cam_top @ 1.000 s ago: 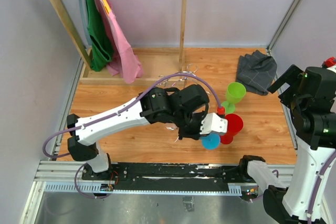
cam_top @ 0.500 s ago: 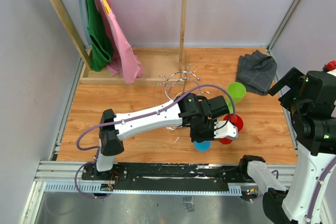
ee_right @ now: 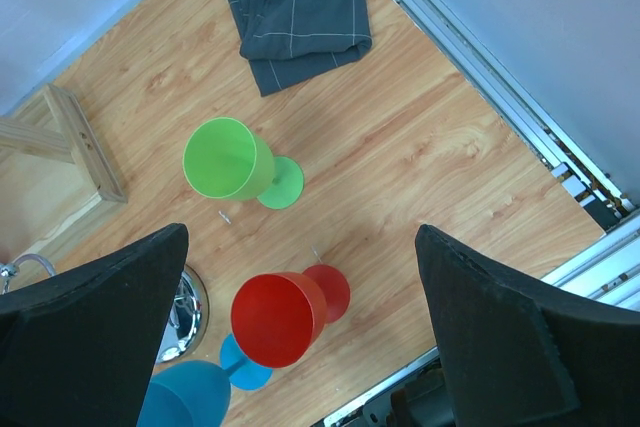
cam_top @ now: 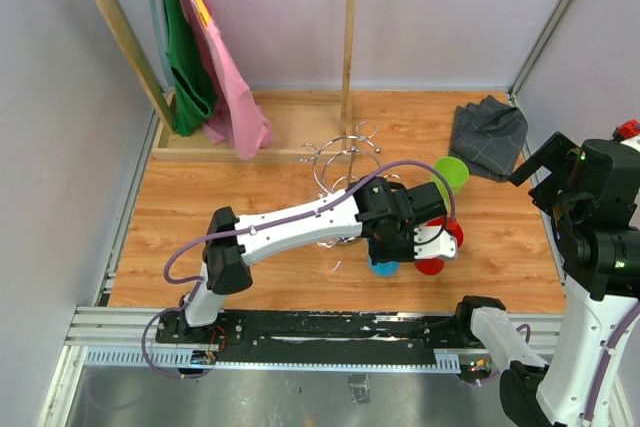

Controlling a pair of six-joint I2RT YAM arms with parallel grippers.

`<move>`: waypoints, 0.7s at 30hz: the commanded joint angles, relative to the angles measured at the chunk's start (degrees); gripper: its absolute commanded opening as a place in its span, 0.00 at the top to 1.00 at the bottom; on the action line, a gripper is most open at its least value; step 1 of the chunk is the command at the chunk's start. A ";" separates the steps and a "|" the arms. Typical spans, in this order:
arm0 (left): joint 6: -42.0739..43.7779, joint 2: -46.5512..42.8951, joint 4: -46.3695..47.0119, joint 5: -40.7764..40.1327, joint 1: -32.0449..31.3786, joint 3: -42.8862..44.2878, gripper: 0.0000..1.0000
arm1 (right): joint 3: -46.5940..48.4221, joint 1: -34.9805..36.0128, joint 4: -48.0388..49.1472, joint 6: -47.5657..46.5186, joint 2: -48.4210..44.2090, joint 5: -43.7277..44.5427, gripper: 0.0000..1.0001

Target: Take the wine glass off the wine glass rack

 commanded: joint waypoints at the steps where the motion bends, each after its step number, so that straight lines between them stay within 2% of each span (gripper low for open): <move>1: 1.15 1.60 -0.54 -0.31 0.57 1.89 1.00 | -0.41 -0.94 0.56 0.97 -0.35 -0.24 0.02; 14: 1.22 3.81 -0.44 1.59 1.34 2.41 0.99 | -0.69 -0.94 0.56 0.90 -0.53 -0.06 0.02; 18: 0.96 3.89 -0.44 1.10 1.42 2.97 0.91 | -0.87 -0.94 0.56 0.95 -0.53 -0.23 0.02; 21: 0.86 3.90 -0.45 0.54 1.42 3.03 0.78 | -1.05 -0.94 0.73 0.89 -0.56 -0.37 0.02</move>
